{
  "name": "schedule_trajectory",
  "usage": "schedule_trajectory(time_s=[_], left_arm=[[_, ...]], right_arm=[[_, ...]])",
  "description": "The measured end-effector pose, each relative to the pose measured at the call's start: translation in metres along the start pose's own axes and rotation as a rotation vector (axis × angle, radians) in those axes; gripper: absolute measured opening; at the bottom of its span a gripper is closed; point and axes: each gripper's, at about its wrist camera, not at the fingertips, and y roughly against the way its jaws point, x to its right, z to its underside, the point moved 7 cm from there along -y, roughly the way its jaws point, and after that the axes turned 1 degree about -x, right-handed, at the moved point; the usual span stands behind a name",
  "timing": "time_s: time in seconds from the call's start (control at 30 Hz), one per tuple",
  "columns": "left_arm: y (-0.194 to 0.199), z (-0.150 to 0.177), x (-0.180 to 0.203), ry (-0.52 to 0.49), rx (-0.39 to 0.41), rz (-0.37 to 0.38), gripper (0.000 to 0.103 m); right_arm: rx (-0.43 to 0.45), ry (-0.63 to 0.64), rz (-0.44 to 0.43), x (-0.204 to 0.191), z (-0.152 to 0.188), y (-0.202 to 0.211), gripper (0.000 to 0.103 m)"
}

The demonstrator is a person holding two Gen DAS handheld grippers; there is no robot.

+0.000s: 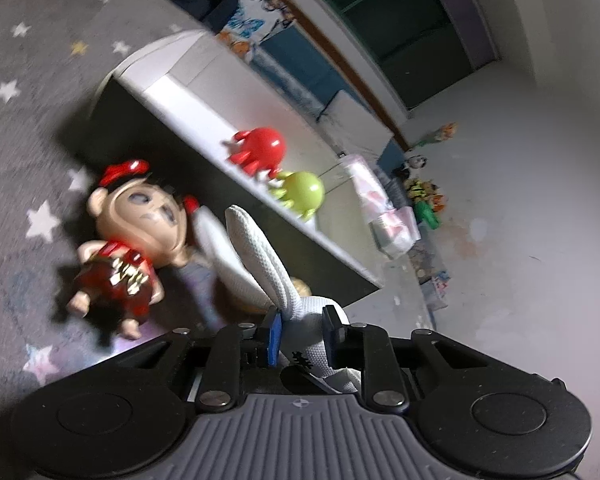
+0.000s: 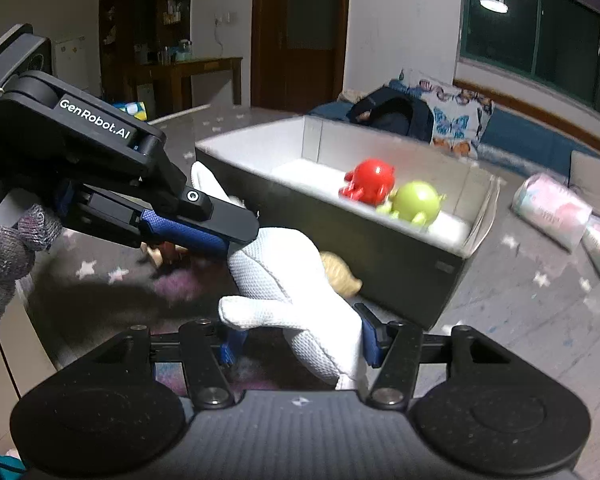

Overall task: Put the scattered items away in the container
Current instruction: 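Lift the white bunny with both grippers and lower it into the box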

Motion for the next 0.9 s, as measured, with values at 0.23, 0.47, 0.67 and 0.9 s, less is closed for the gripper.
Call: schedule_trajectory(time_s=[0.23,0.47,0.67,0.9], left_arm=[[0.011,-0.031,0.025,-0.048,0.064,0.036,0.023],[0.013,-0.081,0.033,-0.052,0.124,0.041,0.023],[-0.007,-0.112,0.017,-0.018,0.127,0.000,0.023],[-0.041,-0.130,-0.019,0.068,0.073,-0.051,0.023]], right_arm=[[0.066,0.045,0.016,0.009,-0.040,0.009,0.056],[0.089,0.075,0.003,0.025,-0.093,-0.008,0.056],[0.036,0.047,-0.042,0.041,-0.119,-0.046,0.056],[-0.085,0.000,-0.102,0.056,-0.119,-0.099,0.057]])
